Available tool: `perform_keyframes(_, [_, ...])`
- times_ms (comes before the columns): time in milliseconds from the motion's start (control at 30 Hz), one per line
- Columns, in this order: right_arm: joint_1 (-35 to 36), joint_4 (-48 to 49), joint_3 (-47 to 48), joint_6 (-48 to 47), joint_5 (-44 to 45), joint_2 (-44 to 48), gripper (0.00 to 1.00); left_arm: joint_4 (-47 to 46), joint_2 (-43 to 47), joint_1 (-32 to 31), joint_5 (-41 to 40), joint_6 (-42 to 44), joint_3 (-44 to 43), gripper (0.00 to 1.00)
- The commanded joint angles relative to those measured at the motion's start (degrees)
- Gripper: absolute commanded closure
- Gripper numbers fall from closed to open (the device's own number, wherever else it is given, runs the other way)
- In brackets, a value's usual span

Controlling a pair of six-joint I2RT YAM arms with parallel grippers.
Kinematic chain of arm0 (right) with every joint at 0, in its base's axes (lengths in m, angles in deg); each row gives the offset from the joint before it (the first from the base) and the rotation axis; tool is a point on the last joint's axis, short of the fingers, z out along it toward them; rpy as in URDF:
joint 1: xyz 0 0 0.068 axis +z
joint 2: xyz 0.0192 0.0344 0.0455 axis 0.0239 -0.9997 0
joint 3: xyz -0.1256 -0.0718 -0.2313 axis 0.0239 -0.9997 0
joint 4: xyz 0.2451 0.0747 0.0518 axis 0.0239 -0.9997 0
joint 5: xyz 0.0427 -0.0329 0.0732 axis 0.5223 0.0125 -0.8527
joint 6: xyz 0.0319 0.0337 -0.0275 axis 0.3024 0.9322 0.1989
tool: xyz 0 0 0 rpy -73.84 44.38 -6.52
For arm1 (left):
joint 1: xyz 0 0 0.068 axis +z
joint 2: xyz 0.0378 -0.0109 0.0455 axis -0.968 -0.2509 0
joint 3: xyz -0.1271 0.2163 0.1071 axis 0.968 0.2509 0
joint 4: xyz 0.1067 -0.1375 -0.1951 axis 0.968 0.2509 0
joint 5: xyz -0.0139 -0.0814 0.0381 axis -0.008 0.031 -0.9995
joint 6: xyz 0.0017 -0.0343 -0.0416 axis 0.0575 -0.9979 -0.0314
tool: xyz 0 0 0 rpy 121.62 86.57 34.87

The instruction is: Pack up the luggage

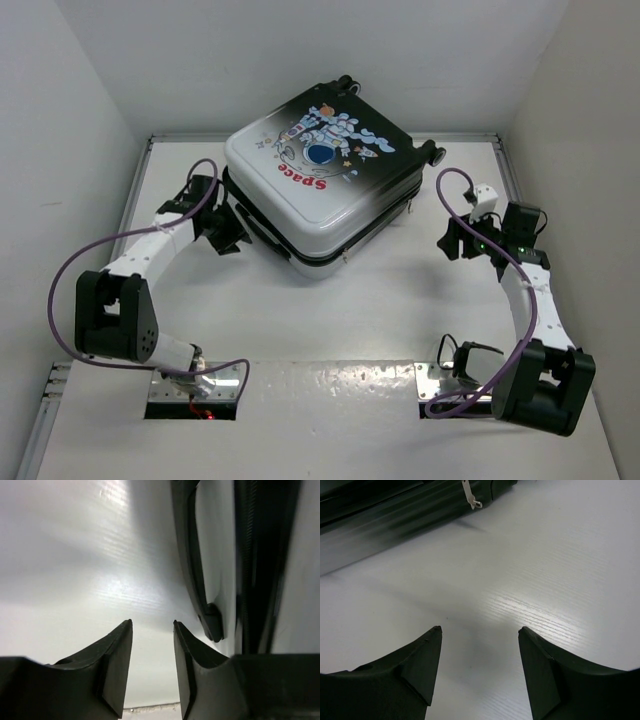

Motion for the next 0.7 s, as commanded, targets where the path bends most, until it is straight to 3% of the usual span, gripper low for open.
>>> perform_keyframes(0, [-0.1, -0.1, 1.4, -1.1, -1.9, 0.6, 0.37, -1.8, -0.1, 0.3, 3.0, -2.4, 1.2, 0.56])
perform_keyframes(200, [-0.2, -0.7, 1.6, -0.9, -1.5, 0.7, 0.37, -5.2, -3.6, -2.0, 4.7, -6.4, 0.0, 0.47])
perform_keyframes(667, [-0.1, -3.1, 0.7, -1.8, -0.8, 1.9, 0.36, -16.0, -11.4, -6.0, 5.4, -11.6, 1.3, 0.45])
